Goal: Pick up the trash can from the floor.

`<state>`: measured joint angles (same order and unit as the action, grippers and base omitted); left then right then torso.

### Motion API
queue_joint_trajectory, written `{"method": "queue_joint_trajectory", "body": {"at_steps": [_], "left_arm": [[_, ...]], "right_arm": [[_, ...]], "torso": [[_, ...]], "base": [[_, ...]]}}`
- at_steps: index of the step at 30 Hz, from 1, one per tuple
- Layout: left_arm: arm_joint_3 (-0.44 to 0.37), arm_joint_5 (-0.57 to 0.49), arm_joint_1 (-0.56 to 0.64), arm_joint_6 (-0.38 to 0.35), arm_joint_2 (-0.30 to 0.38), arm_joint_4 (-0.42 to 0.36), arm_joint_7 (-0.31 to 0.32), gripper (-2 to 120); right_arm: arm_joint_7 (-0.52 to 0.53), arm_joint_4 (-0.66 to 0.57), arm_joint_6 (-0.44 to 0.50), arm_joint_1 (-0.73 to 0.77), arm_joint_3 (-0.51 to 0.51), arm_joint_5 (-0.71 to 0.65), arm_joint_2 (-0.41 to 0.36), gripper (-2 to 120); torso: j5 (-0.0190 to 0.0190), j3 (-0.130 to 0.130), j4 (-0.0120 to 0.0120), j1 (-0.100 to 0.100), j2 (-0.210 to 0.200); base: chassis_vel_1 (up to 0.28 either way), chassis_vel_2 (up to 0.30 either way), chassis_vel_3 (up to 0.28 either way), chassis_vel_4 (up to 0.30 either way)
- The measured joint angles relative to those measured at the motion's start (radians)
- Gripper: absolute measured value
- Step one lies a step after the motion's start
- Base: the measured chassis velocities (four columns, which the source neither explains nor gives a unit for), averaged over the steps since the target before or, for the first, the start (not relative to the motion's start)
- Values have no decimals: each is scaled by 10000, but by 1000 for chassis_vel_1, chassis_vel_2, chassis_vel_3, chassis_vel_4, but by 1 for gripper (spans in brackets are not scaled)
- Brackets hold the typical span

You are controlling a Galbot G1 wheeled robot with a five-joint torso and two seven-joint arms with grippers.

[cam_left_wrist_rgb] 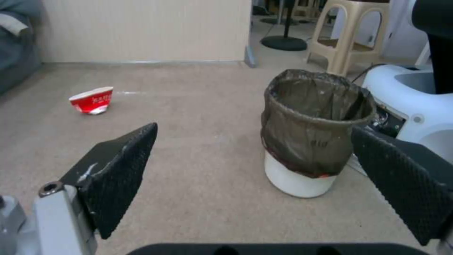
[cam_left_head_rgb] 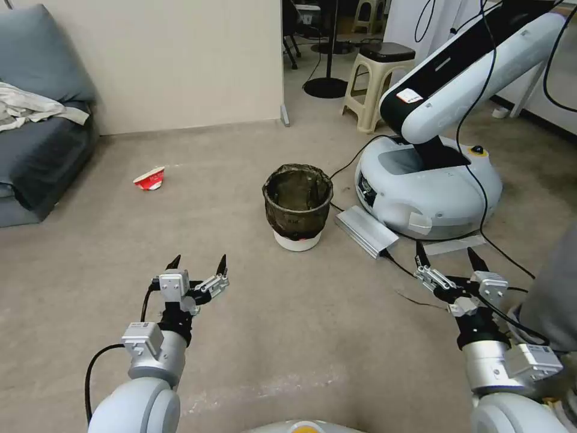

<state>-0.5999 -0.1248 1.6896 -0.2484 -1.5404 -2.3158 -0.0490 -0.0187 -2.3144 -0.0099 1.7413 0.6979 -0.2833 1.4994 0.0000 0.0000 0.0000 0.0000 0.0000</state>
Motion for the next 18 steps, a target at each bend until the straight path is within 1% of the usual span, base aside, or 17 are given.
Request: {"method": "queue_joint_trajectory", "body": {"at_steps": [3,7,18], "left_arm": [[4,-16,4,0,4,0,-7,100],[12,-37,14,11,9,0,-21,100],[28,-52,25,41,14,0,-34,100]], "right_arm": [[-2,0,6,0,0,-1,4,100],[-13,0,36,15,3,-2,25,100],[-39,-15,62,35,21,7,59,100]], "torso": [[0,-1,0,0,0],[0,0,0,0,1],[0,0,0,0,0]], "base": [[0,0,0,0],[-48,49,38,-66],[-116,111,116,-124]]}}
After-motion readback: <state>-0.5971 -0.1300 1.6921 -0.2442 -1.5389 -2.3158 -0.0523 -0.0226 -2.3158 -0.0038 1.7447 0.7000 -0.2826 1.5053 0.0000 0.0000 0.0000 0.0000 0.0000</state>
